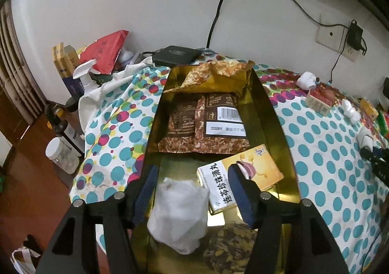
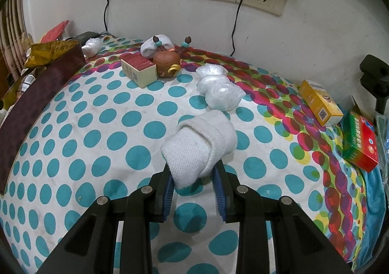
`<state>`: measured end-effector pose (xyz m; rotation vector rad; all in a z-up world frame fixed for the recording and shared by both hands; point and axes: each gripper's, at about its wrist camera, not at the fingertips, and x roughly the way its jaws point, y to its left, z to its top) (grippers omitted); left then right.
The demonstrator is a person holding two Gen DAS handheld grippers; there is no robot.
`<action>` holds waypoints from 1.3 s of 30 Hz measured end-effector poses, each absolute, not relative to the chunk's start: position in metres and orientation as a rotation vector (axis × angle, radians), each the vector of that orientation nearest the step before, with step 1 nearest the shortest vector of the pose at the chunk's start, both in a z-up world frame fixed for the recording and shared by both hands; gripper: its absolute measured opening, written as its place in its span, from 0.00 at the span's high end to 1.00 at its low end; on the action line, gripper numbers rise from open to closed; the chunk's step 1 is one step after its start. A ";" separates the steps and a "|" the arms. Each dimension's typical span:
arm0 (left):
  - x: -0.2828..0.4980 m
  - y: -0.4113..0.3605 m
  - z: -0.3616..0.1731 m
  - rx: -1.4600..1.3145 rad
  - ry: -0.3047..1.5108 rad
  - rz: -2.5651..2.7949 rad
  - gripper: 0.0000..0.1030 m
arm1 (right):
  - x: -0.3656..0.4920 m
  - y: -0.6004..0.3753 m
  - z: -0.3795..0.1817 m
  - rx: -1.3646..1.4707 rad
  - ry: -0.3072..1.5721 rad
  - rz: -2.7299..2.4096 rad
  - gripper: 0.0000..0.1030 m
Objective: Organize objects
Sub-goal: 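Lower the towel into the tray and open the left gripper, then carry the white towel with the right gripper into the tray and release it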
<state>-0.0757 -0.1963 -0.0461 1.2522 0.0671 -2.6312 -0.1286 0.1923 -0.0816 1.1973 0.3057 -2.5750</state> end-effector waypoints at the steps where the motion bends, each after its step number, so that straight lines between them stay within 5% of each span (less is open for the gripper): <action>1: -0.074 -0.196 -0.045 1.250 0.081 -2.632 0.39 | -0.128 0.193 -0.081 1.193 0.302 -2.576 0.73; 23: 0.014 -0.139 -0.021 1.074 0.088 -2.701 0.39 | -0.122 0.209 -0.066 1.079 0.152 -2.599 0.73; 27: 0.029 -0.150 -0.015 1.033 0.034 -2.684 0.39 | -0.122 0.203 -0.067 1.097 0.208 -2.614 0.73; 39: 0.068 -0.219 -0.012 0.952 0.251 -2.611 0.37 | -0.081 0.093 -0.007 0.889 0.236 -2.431 0.73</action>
